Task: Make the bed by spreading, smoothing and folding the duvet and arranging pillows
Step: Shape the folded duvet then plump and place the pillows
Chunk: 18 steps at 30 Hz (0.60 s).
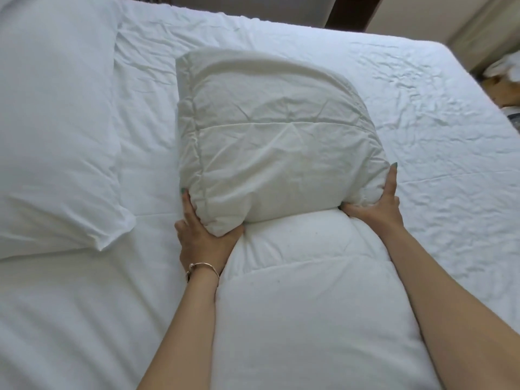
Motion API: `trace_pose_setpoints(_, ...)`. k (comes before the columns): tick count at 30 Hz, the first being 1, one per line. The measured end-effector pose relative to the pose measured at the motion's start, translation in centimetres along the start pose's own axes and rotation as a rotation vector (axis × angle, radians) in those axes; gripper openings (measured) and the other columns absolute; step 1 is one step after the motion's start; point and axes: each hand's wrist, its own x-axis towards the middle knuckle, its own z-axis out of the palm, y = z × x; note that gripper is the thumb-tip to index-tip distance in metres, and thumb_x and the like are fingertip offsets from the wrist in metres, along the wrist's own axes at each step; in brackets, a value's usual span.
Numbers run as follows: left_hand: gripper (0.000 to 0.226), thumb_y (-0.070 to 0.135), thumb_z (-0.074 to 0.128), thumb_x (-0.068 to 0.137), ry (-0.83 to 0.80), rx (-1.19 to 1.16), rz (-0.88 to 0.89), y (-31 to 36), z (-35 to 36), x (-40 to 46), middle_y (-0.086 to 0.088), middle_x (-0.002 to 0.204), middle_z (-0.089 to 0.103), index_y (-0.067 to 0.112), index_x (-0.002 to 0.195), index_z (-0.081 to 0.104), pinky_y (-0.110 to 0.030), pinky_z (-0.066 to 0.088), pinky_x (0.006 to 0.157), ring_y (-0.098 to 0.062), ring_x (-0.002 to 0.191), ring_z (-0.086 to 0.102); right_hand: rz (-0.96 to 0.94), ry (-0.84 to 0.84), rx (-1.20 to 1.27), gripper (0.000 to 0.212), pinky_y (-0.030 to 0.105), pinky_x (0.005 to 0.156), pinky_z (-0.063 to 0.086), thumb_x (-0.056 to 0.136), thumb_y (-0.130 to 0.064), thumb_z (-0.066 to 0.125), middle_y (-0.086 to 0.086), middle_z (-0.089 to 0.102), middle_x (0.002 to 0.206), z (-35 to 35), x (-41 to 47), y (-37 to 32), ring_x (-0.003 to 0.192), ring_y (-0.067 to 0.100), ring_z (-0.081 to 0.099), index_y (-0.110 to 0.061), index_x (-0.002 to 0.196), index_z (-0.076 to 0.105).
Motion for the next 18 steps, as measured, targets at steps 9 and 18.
trace_pose_setpoints(9,0.121,0.054,0.066,0.040,-0.028,-0.201,0.217,7.1,-10.2,-14.2,0.011,0.151,0.030,0.061,0.140,-0.002,-0.038,0.042,0.096,-0.020,0.130,0.042,-0.364,-0.127,0.304,0.127,0.027,0.106,0.034,0.063,-0.002,0.075,-0.031,0.021,0.152,-11.0,-15.7,-2.8,0.136,-0.005,0.029,-0.068,0.139,-0.003)
trace_pose_setpoints(18,0.126,0.045,0.072,0.044,0.018,-0.114,0.324,8.4,-23.4,-38.2,0.020,0.120,0.029,0.070,0.130,-0.017,-0.025,0.032,0.090,0.030,0.088,0.036,-0.493,-0.161,0.450,0.108,0.019,0.100,0.033,0.064,-0.001,0.076,-0.030,0.037,0.139,-21.9,-36.6,4.6,0.121,-0.016,0.037,-0.064,0.137,0.027)
